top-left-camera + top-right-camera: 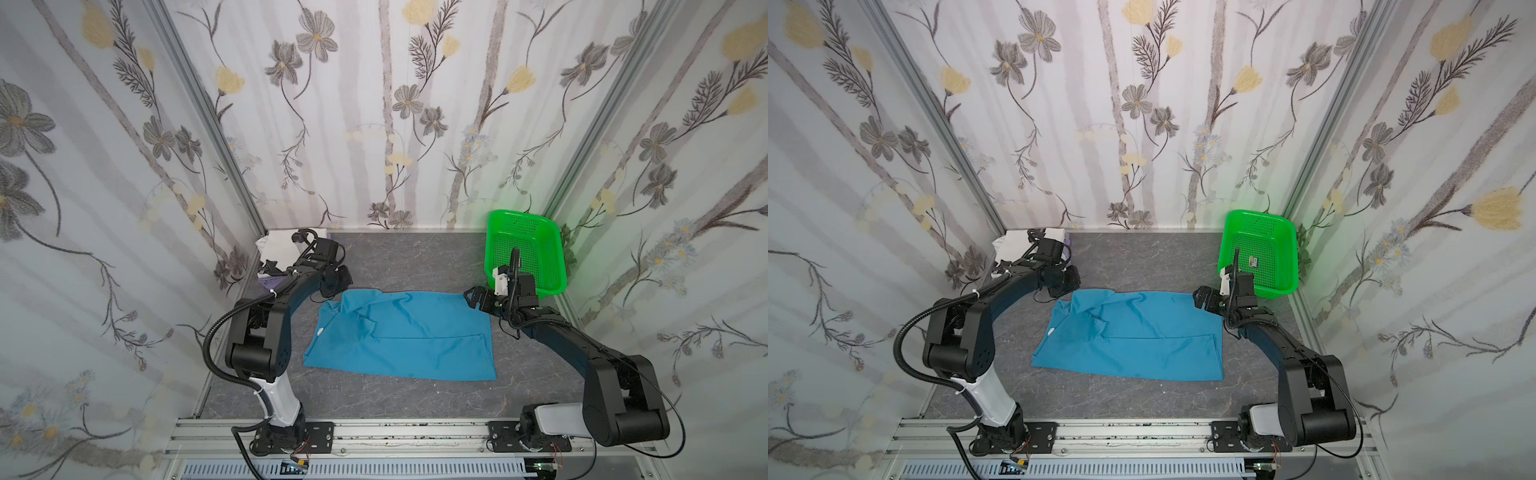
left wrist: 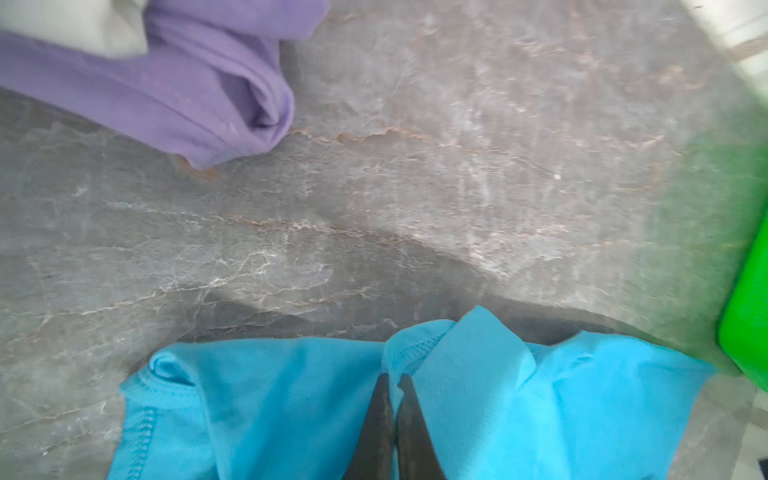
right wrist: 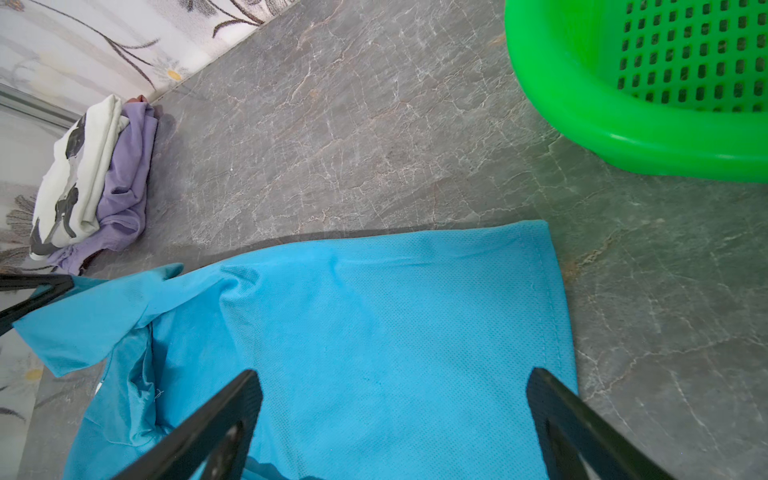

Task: Fold and stack the t-shirts

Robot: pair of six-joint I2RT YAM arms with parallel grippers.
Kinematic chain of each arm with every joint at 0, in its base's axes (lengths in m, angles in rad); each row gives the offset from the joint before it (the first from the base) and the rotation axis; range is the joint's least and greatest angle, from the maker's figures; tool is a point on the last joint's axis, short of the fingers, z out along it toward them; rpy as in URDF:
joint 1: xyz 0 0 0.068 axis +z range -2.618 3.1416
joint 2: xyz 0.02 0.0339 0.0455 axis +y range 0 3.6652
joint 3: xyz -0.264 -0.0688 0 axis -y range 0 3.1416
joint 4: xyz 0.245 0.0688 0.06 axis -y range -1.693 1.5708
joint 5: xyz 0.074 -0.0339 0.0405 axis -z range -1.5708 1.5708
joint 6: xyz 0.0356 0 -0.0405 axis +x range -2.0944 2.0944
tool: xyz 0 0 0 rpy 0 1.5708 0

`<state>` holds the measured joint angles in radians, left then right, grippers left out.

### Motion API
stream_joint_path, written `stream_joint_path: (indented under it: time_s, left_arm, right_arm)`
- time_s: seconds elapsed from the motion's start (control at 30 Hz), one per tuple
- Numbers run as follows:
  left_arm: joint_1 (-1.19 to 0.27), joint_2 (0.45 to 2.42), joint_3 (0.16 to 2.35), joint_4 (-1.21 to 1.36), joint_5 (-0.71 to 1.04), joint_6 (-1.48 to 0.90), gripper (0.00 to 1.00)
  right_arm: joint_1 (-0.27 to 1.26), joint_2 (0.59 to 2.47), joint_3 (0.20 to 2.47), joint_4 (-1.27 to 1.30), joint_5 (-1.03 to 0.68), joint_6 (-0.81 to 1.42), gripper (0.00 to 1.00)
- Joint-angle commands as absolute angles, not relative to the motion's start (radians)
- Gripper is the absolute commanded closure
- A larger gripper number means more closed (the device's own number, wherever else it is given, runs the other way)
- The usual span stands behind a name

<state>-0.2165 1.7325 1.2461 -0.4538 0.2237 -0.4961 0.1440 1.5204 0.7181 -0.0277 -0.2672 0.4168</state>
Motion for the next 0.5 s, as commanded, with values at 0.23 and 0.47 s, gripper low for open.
stream_joint_path:
  time_s: [0.23, 0.47]
  left_arm:
    - [-0.335, 1.404, 0.893, -0.42, 0.224, -0.478, 0.46]
    - [-0.29, 1.275, 0.8, -0.38, 0.213, -0.513, 0.0]
  right_arm:
    - [0.159, 1.563, 0.738, 0.024, -0.285, 0.419, 0.0]
    - [0.178, 1.578, 0.738, 0.034, -0.29, 0.423, 0.0]
